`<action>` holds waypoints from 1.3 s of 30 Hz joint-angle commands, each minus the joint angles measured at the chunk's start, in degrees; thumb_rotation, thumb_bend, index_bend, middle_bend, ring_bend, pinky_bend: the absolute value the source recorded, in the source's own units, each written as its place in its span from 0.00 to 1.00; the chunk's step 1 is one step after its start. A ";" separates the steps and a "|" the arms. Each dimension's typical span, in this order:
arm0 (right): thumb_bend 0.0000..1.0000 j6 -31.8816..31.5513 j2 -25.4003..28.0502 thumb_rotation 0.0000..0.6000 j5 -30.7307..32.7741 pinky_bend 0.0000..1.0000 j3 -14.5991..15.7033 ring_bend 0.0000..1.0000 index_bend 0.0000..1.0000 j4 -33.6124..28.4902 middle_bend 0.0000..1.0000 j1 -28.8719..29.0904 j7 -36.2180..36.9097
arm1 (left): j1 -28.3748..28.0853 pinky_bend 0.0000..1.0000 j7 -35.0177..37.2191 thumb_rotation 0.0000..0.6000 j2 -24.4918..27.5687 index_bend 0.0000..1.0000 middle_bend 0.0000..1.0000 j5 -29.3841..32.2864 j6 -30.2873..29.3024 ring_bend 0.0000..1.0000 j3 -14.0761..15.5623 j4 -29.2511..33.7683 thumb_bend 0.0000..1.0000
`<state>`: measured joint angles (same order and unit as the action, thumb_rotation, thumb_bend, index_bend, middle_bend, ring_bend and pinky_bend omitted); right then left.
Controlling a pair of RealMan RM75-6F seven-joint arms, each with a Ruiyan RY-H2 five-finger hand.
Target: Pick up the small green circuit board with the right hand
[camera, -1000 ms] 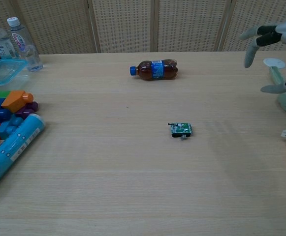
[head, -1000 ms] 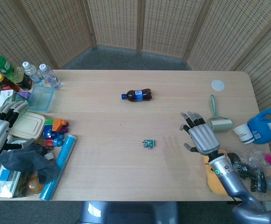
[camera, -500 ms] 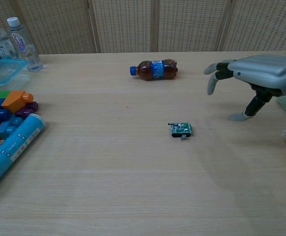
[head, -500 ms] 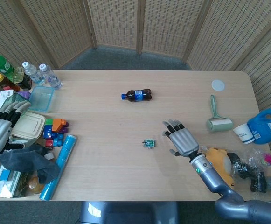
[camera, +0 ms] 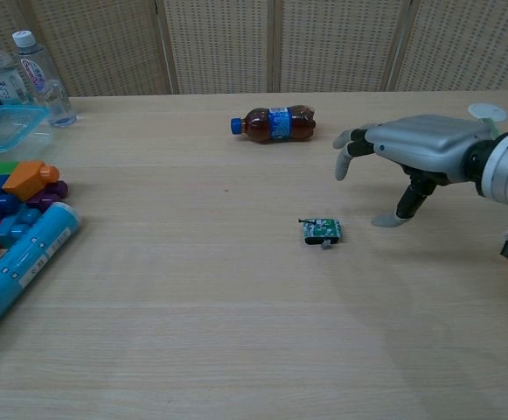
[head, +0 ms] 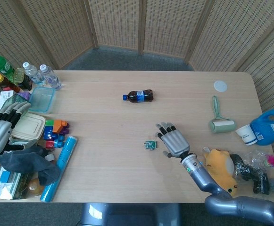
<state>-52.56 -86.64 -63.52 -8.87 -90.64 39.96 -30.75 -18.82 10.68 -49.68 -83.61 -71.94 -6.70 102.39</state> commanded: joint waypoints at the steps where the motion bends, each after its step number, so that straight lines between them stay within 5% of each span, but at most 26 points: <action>1: 0.24 0.25 -1.76 1.00 2.04 0.00 -0.02 0.00 0.27 1.01 0.00 1.05 -1.42 | -0.17 0.00 0.11 0.85 -0.07 0.00 0.00 -0.07 0.12 0.00 -0.06 -0.10 0.23; 39: 0.23 5.52 -13.93 1.00 12.61 0.00 0.76 0.00 0.25 15.95 0.00 8.38 -2.61 | 0.55 0.00 3.13 0.85 -0.17 0.00 0.00 -1.22 -1.31 0.00 0.71 -2.23 0.23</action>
<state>-47.16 -100.43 -50.86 -8.05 -74.92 48.26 -33.63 -18.30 13.78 -49.87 -84.84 -73.23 -6.01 100.16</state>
